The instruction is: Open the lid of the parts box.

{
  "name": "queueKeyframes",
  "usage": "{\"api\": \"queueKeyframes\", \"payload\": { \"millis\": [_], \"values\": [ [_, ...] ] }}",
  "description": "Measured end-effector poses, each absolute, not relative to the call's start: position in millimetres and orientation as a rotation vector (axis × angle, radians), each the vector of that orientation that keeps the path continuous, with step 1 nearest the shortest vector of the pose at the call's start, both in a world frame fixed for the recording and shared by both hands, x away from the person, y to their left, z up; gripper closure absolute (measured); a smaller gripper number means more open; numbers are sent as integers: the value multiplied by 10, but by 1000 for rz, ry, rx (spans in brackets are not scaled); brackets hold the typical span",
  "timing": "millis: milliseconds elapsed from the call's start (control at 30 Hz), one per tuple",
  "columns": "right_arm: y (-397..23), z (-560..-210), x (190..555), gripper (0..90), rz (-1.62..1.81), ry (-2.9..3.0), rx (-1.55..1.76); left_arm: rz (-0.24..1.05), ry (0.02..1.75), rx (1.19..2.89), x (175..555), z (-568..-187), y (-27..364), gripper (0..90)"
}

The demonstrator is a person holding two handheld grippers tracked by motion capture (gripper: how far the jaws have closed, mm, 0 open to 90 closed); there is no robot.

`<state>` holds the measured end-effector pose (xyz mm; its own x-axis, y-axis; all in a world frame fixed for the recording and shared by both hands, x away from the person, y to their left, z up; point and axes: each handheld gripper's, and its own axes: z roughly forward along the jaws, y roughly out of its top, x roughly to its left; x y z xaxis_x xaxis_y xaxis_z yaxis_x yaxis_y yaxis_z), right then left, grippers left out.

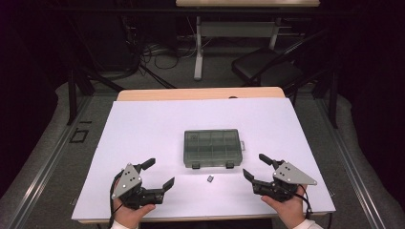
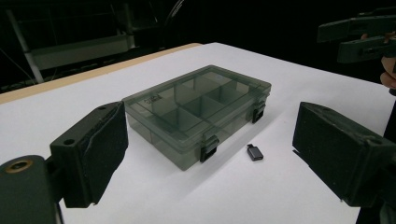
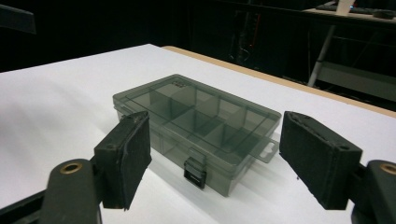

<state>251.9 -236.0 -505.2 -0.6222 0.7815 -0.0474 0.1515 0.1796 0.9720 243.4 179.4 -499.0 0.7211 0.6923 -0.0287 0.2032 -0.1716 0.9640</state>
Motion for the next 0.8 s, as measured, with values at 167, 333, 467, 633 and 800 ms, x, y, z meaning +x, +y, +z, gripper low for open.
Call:
{"api": "queueKeyframes", "payload": {
  "millis": [167, 333, 467, 633, 800],
  "values": [
    [-2399, -5029, 2507, 244, 1484, 1887, 902, 496, 718, 1748, 2460, -5004, 1741, 107],
    [-2392, -5015, 2516, 281, 1463, 1903, 908, 480, 736, 1760, 2492, -5016, 1715, 154],
    [-2397, -4998, 2532, 321, 1470, 1899, 916, 465, 757, 1764, 2519, -4998, 1690, 171],
    [-2435, -4956, 2532, 400, 1477, 1896, 945, 458, 758, 1788, 2543, -4961, 1630, 236],
    [-2386, -4932, 2544, 468, 1473, 1914, 932, 439, 778, 1788, 2585, -4908, 1567, 354]
  ]
}}
